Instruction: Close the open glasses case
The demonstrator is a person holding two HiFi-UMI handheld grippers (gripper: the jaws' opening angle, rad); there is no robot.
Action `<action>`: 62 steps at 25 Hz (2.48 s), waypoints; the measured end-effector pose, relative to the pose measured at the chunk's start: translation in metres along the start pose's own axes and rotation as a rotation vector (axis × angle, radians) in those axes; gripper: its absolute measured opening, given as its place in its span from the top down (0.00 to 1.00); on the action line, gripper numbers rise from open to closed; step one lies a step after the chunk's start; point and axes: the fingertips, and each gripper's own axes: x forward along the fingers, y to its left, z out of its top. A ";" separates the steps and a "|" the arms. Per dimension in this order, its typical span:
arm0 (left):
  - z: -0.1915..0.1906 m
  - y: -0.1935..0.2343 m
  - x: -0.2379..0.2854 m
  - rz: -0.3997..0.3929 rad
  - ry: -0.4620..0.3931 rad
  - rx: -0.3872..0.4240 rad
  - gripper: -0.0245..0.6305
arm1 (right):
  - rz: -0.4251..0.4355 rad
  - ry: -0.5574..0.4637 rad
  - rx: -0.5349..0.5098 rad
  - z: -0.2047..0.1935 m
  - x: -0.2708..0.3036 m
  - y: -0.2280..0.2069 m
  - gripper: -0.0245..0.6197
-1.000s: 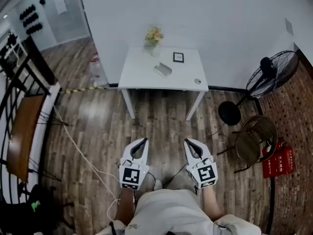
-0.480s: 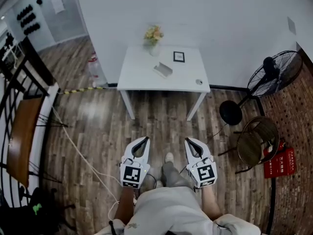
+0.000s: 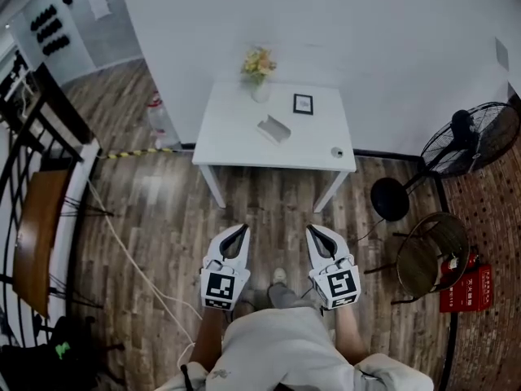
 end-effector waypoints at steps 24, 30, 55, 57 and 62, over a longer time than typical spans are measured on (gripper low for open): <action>0.006 0.047 0.158 0.072 0.065 -0.021 0.93 | 0.105 0.027 0.038 -0.008 0.134 -0.125 0.95; 0.003 0.064 0.180 0.075 0.068 -0.026 0.93 | 0.113 0.037 0.033 -0.009 0.161 -0.137 0.95; 0.004 0.196 0.316 -0.055 0.039 -0.021 0.93 | -0.036 0.081 0.049 0.005 0.316 -0.191 0.96; 0.002 0.206 0.323 -0.068 0.038 -0.024 0.93 | -0.049 0.085 0.048 0.006 0.327 -0.192 0.95; -0.008 0.225 0.340 -0.104 0.038 -0.034 0.93 | -0.084 0.096 0.053 0.004 0.350 -0.192 0.96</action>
